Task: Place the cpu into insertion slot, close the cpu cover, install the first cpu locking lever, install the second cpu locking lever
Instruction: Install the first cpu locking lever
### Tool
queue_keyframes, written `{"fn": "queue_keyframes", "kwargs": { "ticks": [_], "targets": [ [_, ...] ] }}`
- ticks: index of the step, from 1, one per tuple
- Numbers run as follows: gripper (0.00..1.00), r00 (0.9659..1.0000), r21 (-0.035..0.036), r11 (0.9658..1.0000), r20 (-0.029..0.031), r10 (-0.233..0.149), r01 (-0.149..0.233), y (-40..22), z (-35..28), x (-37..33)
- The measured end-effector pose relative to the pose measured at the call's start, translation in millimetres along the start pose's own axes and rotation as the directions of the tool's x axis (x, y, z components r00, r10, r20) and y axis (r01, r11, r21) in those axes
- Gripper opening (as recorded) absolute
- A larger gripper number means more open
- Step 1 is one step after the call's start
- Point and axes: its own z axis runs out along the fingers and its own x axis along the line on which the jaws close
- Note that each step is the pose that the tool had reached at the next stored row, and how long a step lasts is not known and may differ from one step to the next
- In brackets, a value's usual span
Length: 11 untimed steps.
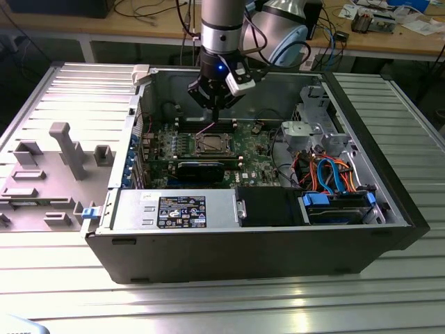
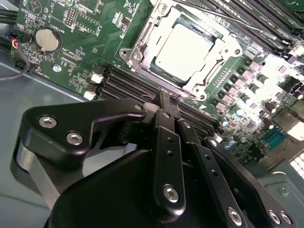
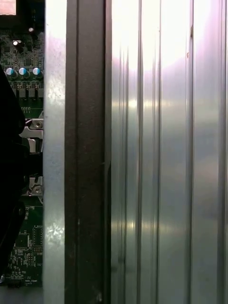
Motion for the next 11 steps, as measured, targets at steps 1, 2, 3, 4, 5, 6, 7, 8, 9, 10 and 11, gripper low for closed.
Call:
{"fn": "queue_keyframes", "kwargs": {
  "ticks": [1,2,3,4,5,6,7,8,9,10,11],
  "targets": [
    [0.11,1.0000,0.0000,1.0000,0.0000,0.000,0.000,0.2,0.4,-0.8],
    [0.11,1.0000,0.0000,1.0000,0.0000,0.000,0.000,0.4,0.6,-0.9],
    [0.11,1.0000,0.0000,1.0000,-0.0001,0.000,0.000,0.5,0.9,-0.9],
    [0.11,1.0000,0.0001,1.0000,-0.0001,0.000,0.000,0.8,1.7,-0.6],
    [0.11,1.0000,0.0001,1.0000,-0.0001,0.000,0.000,1.0,2.2,0.0],
    [0.11,1.0000,0.0001,1.0000,-0.0001,-0.001,0.001,1.1,2.7,0.9],
    [0.11,1.0000,0.0001,1.0000,0.0000,-0.001,0.001,1.3,3.2,1.6],
    [0.11,1.0000,0.0001,1.0000,0.0000,-0.002,0.002,1.5,3.7,2.2],
    [0.11,1.0000,0.0001,1.0000,0.0000,-0.003,0.003,1.8,4.2,2.8],
    [0.11,1.0000,0.0002,1.0000,-0.0001,-0.003,0.003,2.3,4.7,3.6],
    [0.11,1.0000,0.0001,1.0000,0.0000,-0.004,0.004,2.9,5.2,4.6]
  ]
}}
